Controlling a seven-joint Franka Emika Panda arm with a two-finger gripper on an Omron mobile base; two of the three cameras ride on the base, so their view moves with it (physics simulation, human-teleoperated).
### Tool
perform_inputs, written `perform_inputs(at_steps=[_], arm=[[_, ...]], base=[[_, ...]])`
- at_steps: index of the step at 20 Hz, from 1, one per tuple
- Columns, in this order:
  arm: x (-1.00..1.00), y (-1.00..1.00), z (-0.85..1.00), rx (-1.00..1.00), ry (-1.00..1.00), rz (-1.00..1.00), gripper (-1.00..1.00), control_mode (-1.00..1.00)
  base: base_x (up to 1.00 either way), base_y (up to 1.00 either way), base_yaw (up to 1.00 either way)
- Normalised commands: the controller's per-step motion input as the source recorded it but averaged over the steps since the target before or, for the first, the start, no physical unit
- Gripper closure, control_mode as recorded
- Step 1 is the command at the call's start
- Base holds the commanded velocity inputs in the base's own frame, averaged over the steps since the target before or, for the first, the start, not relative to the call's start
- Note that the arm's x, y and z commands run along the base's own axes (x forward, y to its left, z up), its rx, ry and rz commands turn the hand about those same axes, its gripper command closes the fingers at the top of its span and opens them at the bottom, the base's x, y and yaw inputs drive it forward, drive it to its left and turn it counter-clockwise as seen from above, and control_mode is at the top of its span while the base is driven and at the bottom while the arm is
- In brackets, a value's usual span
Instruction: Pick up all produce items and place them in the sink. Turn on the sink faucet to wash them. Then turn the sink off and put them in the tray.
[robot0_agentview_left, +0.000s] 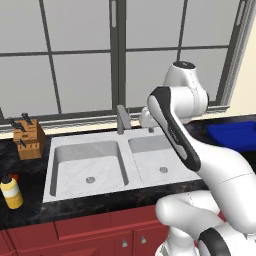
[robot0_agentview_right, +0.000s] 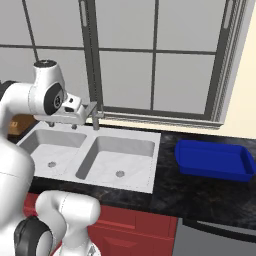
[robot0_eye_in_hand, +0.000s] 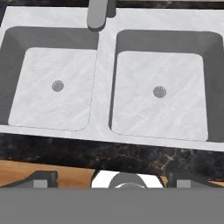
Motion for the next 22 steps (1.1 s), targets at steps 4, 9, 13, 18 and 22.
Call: perform_inputs(at_steps=[4,9,13,18,22], arm=[[-0.18,0.03,0.00,0.00,0.00,0.00,-1.00,1.00],[0.00,0.00,0.00,0.00,0.00,0.00,-1.00,1.00],[0.00,0.00,0.00,0.00,0.00,0.00,-1.00,1.00],[0.00,0.00,0.00,0.00,0.00,0.00,-1.00,1.00],[0.00,0.00,0.00,0.00,0.00,0.00,-1.00,1.00]], base=[[-0.13,0.20,0.00],[-0.15,0.76,0.00],[-0.06,0.65,0.00],[0.00,0.54,0.00],[0.00,0.54,0.00]])
